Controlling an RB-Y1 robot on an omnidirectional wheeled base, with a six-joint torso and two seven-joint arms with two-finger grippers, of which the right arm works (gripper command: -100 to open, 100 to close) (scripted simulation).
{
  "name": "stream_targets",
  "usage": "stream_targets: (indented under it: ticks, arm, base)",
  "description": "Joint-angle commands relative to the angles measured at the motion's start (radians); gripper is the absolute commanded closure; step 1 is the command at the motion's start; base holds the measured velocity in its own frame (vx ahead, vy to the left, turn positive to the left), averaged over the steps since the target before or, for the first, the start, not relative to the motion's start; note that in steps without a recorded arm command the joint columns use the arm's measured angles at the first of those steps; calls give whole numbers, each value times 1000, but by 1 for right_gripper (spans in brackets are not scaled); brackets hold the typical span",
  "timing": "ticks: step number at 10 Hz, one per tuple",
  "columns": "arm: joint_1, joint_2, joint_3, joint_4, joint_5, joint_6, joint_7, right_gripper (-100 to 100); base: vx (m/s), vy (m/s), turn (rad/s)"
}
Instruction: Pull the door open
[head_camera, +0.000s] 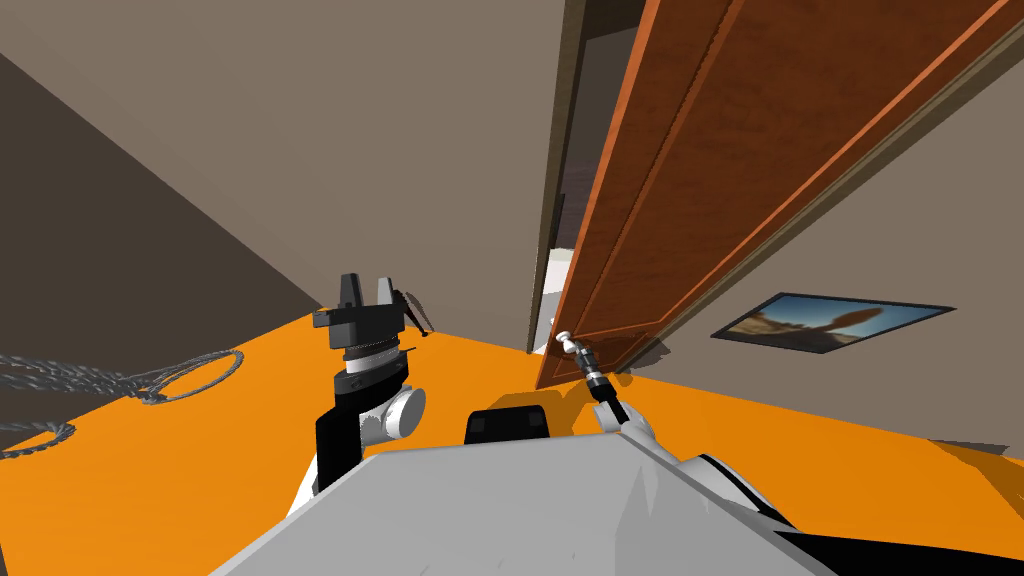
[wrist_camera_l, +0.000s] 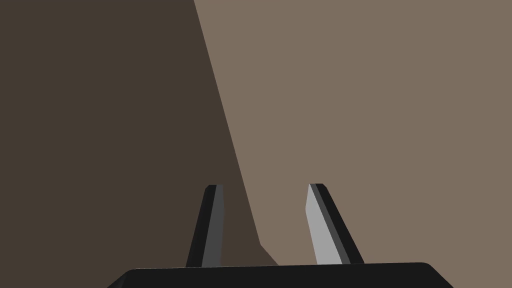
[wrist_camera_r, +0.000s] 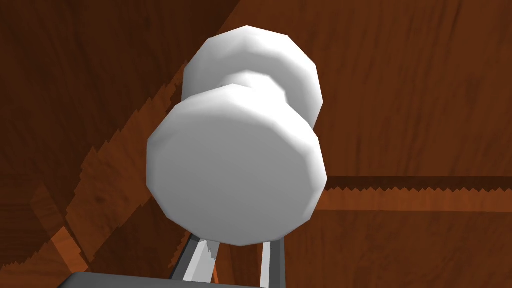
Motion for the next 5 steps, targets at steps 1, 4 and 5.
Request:
stream_targets:
  ticks: [1, 4, 5]
  arm:
    - [8, 25, 21, -46, 11, 5, 3, 100]
    - [-6, 2, 6, -1, -5, 3, -28, 100]
    - [-6, 1, 9, -2, -10, 3, -51, 100]
  base:
    - [0, 0, 0]
    - [-5, -15, 3]
    - [-40, -40, 47]
